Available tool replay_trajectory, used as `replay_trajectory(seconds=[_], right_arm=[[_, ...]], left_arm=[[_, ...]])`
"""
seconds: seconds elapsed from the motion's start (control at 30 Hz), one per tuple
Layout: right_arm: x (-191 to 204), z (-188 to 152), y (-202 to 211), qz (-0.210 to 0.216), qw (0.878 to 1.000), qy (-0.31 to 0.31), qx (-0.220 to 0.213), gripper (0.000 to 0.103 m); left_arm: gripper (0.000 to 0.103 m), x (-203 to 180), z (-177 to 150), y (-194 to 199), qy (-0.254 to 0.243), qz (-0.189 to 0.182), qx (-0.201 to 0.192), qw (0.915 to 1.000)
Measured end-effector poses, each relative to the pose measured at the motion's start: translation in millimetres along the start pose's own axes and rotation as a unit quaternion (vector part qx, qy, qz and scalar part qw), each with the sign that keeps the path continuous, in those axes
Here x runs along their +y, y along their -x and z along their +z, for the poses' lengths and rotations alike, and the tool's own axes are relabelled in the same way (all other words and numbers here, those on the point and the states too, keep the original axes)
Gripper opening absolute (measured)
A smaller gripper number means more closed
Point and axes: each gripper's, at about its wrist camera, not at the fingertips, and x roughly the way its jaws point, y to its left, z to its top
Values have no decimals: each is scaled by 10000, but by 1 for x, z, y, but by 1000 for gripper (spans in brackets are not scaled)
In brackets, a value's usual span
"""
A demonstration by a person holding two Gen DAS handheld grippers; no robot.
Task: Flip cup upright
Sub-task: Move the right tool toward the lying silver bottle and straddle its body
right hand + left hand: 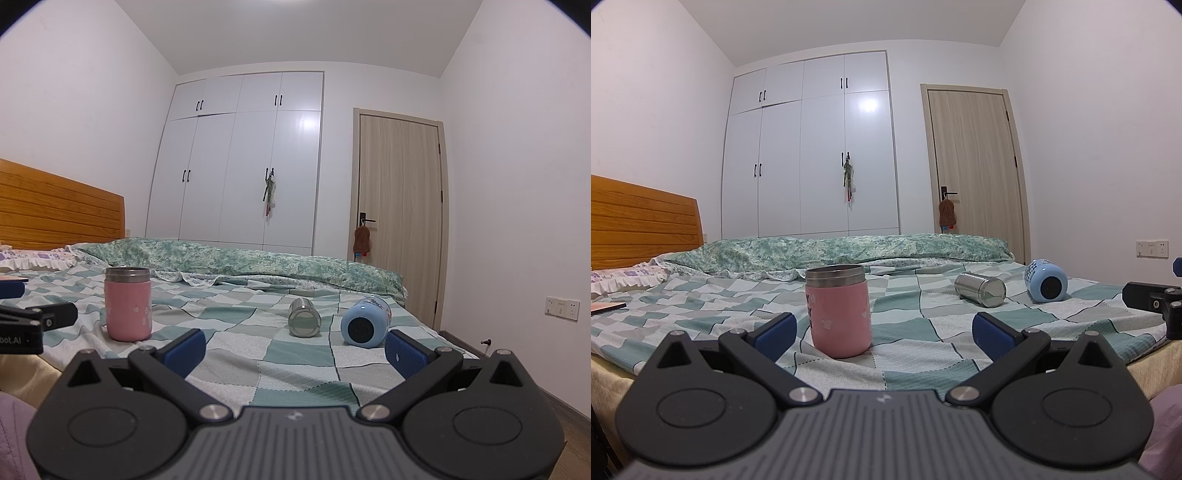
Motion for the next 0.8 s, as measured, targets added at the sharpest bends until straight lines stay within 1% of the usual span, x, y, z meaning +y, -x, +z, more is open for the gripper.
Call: replay_trajectory(seconds=[0.27, 0.33, 0.4, 0.47, 0.5, 0.57, 0.67, 0.8], right_arm=[[1, 0, 0, -13, 10000, 16, 24, 103], [0, 4, -2, 62, 9999, 28, 133, 103], [-2, 10, -4, 176, 9995, -15, 271, 103], [-6, 21, -12, 265, 9986, -78, 449, 103], [-8, 28, -19, 311, 9980, -102, 545, 103], [-15, 41, -31, 336, 9976, -97, 591, 103], [-23, 63, -57, 399, 9969, 76, 681, 103], [-41, 94, -98, 436, 9948, 114, 913, 103]], left_arm=[[103, -4, 2, 1, -17, -13, 49, 10000], [103, -7, 7, 1, -45, -146, 121, 9998], [103, -11, 15, 0, -22, -365, 55, 9993], [103, -17, 23, -5, -49, -470, 14, 9989], [103, -21, 28, -10, -54, -504, -6, 9987], [103, -27, 38, -24, -27, -602, -46, 9982], [103, -37, 50, -47, -71, -735, -60, 9973], [103, -51, 65, -86, -56, -806, 29, 9967]])
